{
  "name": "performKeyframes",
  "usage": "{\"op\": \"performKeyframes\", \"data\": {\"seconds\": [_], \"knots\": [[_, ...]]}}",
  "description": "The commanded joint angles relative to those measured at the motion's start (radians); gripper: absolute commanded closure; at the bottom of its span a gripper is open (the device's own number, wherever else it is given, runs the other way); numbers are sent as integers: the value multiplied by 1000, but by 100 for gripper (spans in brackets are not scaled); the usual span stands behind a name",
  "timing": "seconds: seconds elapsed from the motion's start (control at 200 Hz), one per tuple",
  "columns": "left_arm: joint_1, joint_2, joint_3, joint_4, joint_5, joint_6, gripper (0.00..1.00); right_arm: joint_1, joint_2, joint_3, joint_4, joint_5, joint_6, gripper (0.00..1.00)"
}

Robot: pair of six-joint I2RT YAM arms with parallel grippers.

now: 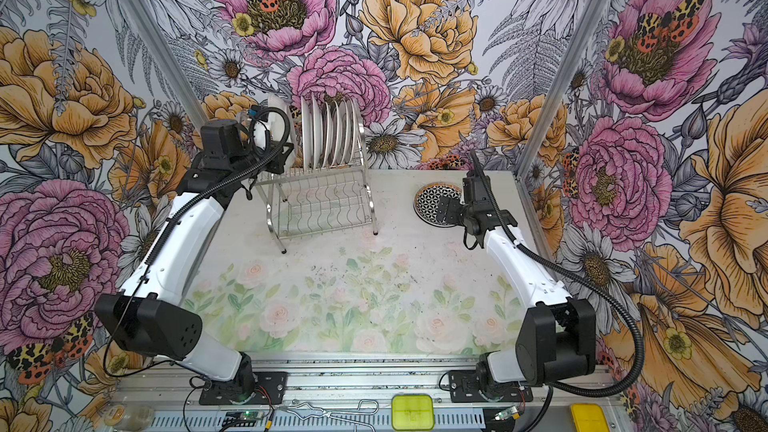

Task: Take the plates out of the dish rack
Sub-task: 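Close the left gripper on the yellow-rimmed dotted plate's rim, then tilt the dotted plate out of the rack with the left gripper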

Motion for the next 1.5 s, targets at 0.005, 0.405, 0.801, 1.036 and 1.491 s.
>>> {"op": "performKeyframes", "data": {"seconds": [0.005,0.405,0.801,1.036,1.491], "knots": [[23,-75,8,203,12,3,100,-9,-26,28,5,-2,-10,1],[46,-122,-3,217,54,-22,100,-11,-31,15,5,-1,-12,1],[47,-189,-13,208,83,-18,100,-12,-27,19,5,-15,-9,1],[48,-235,-16,175,95,1,100,-13,-51,11,5,-24,-6,1],[34,-251,-38,119,143,27,100,-13,-95,-33,2,-32,18,1]]}}
